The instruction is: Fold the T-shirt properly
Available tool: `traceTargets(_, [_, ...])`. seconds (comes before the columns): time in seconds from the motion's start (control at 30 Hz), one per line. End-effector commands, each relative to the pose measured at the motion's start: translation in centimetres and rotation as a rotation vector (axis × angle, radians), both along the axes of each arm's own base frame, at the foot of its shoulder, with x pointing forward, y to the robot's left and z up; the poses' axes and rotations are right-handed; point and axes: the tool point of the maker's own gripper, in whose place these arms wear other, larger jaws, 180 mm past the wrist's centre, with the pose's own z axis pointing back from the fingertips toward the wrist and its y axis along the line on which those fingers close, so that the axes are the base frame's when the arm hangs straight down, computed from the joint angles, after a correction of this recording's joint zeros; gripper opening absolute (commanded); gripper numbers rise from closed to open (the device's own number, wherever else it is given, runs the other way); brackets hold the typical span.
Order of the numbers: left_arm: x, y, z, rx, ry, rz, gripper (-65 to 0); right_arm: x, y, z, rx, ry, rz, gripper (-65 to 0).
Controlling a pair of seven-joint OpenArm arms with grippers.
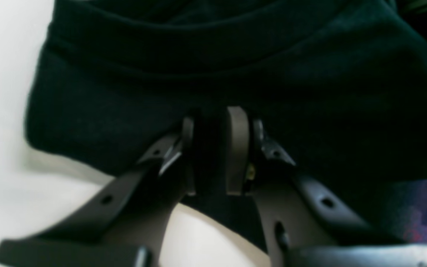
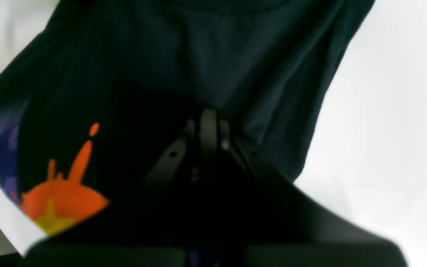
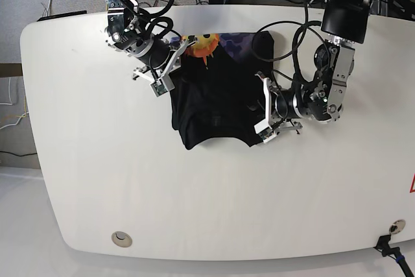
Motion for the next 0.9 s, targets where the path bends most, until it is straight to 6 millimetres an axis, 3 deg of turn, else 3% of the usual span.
traceTargets(0.0, [1.5,-0.3,2.0,-0.032,-0.058,0.000,-55.5,1.0,0.3,2.4,0.030,-0.076,-0.003,-65.0])
traceTargets(0.1, [1.8,1.1,3.5,0.008,-0.119,-0.013,-55.5,2.0,0.3,4.8,0.023,-0.150,-0.001,-65.0])
traceTargets(0.17, [1.8,1.1,5.2,0.014,-0.177,-0.035,-55.5,2.4,0.3,6.5,0.020,-0.199,0.003,-65.0])
traceTargets(0.33, [-1.6,2.3,6.1,0.077,-0.221,-0.094,-55.5,2.6,0.5,9.1,0.017,-0.274,0.009,-65.0])
traceTargets(0.43, [-3.7,4.0,6.4,0.092,-0.228,-0.069,-55.5,1.8,-0.1,9.2,0.009,-0.272,-0.017,-65.0])
traceTargets(0.6, [-5.7,8.7,7.4,0.042,-0.267,0.125,-55.6,1.3,-3.9,9.6,0.021,-0.320,-0.190,-65.0])
traceTargets(0.77, [-8.1,11.4,8.0,-0.087,-0.320,0.288,-55.6,-0.7,-5.9,8.8,-0.070,-0.383,-0.227,-65.0])
traceTargets(0.87, [-10.2,11.5,7.3,-0.147,-0.305,0.361,-55.8,-2.6,-6.3,7.9,-0.079,-0.363,-0.236,-65.0])
